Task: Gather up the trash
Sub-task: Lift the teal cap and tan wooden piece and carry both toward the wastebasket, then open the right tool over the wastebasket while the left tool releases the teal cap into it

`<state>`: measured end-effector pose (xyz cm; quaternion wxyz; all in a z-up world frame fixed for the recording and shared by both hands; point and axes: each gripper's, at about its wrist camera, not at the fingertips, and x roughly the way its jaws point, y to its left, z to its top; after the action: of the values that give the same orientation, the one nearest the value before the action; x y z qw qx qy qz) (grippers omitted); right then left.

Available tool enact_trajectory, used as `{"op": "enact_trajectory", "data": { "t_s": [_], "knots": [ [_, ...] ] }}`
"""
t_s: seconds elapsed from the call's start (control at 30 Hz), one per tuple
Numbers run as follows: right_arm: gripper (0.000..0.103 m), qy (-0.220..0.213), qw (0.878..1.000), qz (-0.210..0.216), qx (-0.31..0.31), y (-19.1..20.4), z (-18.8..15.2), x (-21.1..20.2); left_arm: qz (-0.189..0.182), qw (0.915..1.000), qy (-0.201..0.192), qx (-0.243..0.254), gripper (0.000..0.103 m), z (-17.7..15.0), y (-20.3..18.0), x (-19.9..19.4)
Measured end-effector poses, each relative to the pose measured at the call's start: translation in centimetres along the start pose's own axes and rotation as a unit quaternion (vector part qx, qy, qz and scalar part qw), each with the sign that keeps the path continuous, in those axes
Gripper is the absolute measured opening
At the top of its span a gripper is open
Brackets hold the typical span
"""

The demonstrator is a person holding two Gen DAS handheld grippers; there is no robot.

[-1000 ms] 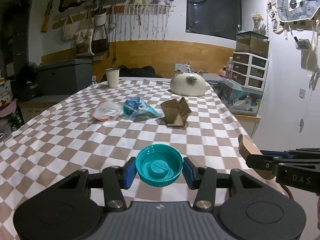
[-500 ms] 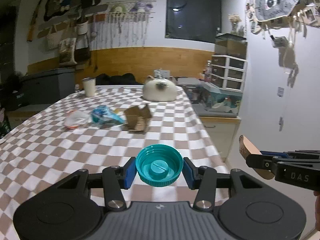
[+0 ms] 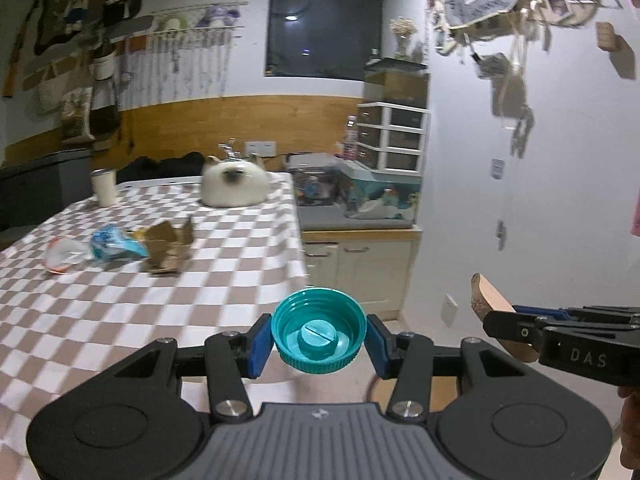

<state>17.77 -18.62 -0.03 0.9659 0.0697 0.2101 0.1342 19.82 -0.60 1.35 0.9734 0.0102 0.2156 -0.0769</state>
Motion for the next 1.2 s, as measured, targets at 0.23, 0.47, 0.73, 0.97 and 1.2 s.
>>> {"op": "enact_trajectory", "data": {
  "t_s": [0.23, 0.47, 0.73, 0.97, 1.2],
  "knots": [
    [0.025, 0.001, 0.999, -0.031, 0.016, -4.3, -0.7, -1.5, -0.03, 0.9994, 0.014, 0.015, 0.05, -0.5, -4.5, 2.0],
    [0.025, 0.007, 0.998, -0.054, 0.038, -8.4, -1.8, -2.1, -0.054, 0.9975, 0.036, 0.029, 0.05, -1.2, -8.4, 4.7],
    [0.025, 0.029, 0.995, -0.071, 0.063, -12.4, -3.6, -1.0, -0.072, 0.9943, 0.073, 0.031, 0.05, -2.9, -11.5, 8.9],
    [0.025, 0.067, 0.99, -0.087, 0.089, -16.0, -5.7, 1.9, -0.081, 0.9884, 0.125, 0.027, 0.05, -5.2, -13.2, 14.5],
    [0.025, 0.115, 0.982, -0.096, 0.112, -19.4, -7.9, 6.4, -0.081, 0.9809, 0.176, 0.015, 0.05, -7.7, -13.6, 20.8]
  ]
}}
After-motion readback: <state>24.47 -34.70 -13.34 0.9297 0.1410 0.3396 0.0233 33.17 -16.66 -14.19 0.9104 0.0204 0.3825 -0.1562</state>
